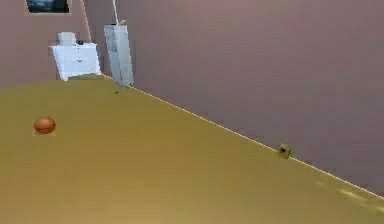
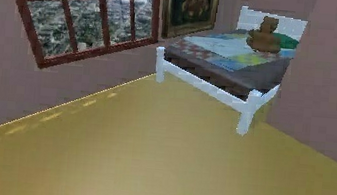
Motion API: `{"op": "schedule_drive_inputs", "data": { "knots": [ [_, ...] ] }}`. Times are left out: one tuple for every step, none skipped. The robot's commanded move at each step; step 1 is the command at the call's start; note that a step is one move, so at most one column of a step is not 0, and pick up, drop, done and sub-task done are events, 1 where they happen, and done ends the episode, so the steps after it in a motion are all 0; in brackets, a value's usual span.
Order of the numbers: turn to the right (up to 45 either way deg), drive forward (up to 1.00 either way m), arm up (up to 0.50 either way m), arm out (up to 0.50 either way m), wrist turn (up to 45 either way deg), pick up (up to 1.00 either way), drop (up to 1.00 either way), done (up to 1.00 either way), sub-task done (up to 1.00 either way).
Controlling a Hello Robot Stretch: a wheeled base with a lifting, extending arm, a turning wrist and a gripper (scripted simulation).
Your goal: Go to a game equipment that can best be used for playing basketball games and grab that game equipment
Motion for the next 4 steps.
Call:
{"op": "schedule_drive_inputs", "data": {
  "knots": [
    [0.0,0.45,0.00,0.00,0.0,0.00,0.00,0.00,0.00],
    [-42.0,0.00,0.00,0.00,0.0,0.00,0.00,0.00,0.00],
    [0.0,0.65,0.00,0.00,0.0,0.00,0.00,0.00,0.00],
    [-18.0,0.00,0.00,0.00,0.0,0.00,0.00,0.00,0.00]
  ]
}}
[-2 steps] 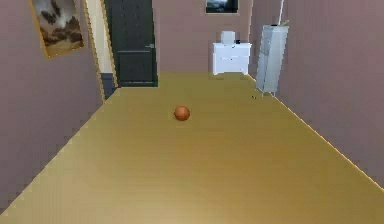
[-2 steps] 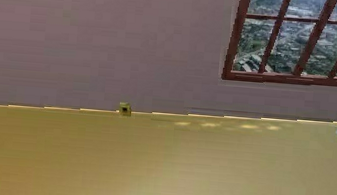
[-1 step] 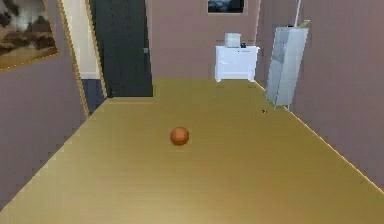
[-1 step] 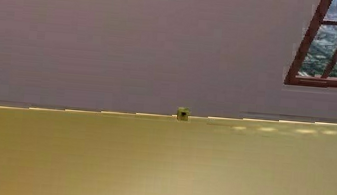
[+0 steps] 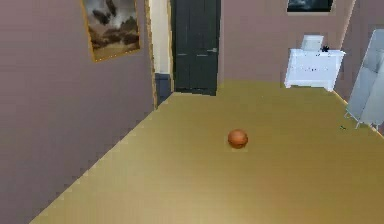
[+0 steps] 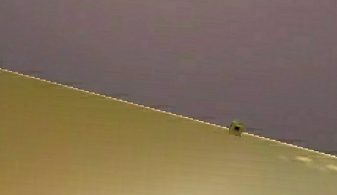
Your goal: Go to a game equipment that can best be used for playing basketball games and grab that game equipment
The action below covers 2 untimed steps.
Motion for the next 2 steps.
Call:
{"op": "schedule_drive_inputs", "data": {
  "knots": [
    [0.0,1.00,0.00,0.00,0.0,0.00,0.00,0.00,0.00],
    [-3.0,0.00,0.00,0.00,0.0,0.00,0.00,0.00,0.00]
  ]
}}
